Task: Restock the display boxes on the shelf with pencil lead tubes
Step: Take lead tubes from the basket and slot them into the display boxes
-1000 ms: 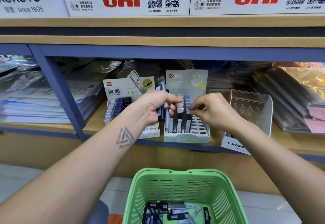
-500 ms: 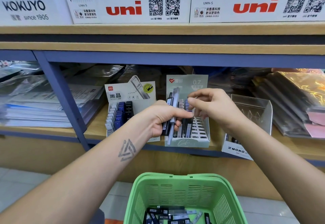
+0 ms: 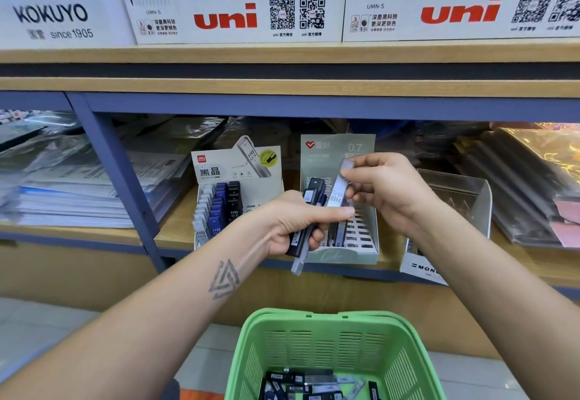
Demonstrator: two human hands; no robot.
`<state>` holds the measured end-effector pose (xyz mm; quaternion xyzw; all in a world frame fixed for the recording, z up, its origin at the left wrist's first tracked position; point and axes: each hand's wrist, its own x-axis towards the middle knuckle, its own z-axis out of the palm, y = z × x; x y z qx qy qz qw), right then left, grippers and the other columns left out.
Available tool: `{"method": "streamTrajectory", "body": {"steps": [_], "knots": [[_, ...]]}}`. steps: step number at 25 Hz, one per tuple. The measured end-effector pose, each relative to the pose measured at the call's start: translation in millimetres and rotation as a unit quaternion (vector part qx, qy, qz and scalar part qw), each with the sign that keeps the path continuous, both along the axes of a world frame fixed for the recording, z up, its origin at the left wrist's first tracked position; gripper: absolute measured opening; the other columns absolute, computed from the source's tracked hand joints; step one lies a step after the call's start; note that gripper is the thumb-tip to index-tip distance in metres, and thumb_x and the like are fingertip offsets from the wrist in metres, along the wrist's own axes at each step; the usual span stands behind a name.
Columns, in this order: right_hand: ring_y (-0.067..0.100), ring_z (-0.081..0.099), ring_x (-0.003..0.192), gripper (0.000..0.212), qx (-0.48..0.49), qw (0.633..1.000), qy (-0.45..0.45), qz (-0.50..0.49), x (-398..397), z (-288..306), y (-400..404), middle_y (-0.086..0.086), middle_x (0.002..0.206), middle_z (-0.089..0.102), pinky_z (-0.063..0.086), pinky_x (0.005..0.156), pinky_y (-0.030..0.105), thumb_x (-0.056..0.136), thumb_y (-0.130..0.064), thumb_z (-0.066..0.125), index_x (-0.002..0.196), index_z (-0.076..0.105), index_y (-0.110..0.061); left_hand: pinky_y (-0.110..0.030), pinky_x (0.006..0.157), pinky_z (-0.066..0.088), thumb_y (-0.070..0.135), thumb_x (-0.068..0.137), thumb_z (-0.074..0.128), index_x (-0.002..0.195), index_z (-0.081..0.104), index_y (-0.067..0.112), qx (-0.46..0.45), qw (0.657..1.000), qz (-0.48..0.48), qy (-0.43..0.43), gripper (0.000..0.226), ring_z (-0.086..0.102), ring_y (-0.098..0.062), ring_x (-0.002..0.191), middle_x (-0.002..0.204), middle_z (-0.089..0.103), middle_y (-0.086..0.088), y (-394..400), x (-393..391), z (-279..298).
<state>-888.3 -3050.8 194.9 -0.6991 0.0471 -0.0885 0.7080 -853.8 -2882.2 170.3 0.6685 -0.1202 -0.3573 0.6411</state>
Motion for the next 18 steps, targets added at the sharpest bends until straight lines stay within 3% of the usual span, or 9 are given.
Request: {"method": "streamTrajectory", "body": {"steps": [4, 10, 14, 18], "knots": [[0.017, 0.064, 0.060, 0.023, 0.030, 0.999, 0.001, 0.017, 1, -4, -12, 0.018, 0.079, 0.071, 0.056, 0.056, 0.023, 0.094, 0.006, 0.062, 0.116, 0.064, 0.001, -0.014, 0.040, 0.036, 0.018, 0.083, 0.074, 0.092, 0.068, 0.007, -0.067, 0.995, 0.032, 0.059, 0.016, 0.042, -0.005, 0.044, 0.068, 0.059, -0.004, 13, 5, 4], [0.026, 0.071, 0.068, 0.017, 0.035, 0.999, -0.010, 0.037, 0, -6, -9, 0.023, 0.082, 0.073, 0.061, 0.063, 0.028, 0.092, 0.007, 0.064, 0.108, 0.060, 0.004, -0.012, 0.040, 0.034, 0.009, 0.100, 0.055, 0.105, 0.064, -0.004, -0.070, 0.992, 0.060, 0.082, 0.017, 0.041, -0.003, 0.041, 0.084, 0.068, -0.017, 27, 11, 10], [0.026, 0.072, 0.074, 0.012, -0.103, 0.992, -0.023, 0.068, 0, -3, -1, 0.020, 0.083, 0.075, 0.058, 0.068, 0.030, 0.084, 0.006, 0.072, 0.092, 0.066, 0.000, -0.013, 0.039, 0.037, 0.009, 0.095, 0.063, 0.094, 0.065, -0.002, -0.071, 0.988, 0.129, 0.050, 0.012, 0.045, -0.004, 0.042, 0.077, 0.065, -0.015, 44, 21, 15], [0.017, 0.068, 0.067, 0.015, -0.236, 0.965, -0.028, 0.111, 3, -8, 25, 0.015, 0.081, 0.075, 0.057, 0.070, 0.031, 0.080, -0.004, 0.082, 0.089, 0.071, -0.002, -0.016, 0.039, 0.037, 0.011, 0.090, 0.071, 0.087, 0.065, 0.000, -0.051, 0.987, 0.150, 0.009, 0.013, 0.045, -0.008, 0.044, 0.070, 0.059, -0.011, 59, 25, 16]]}}
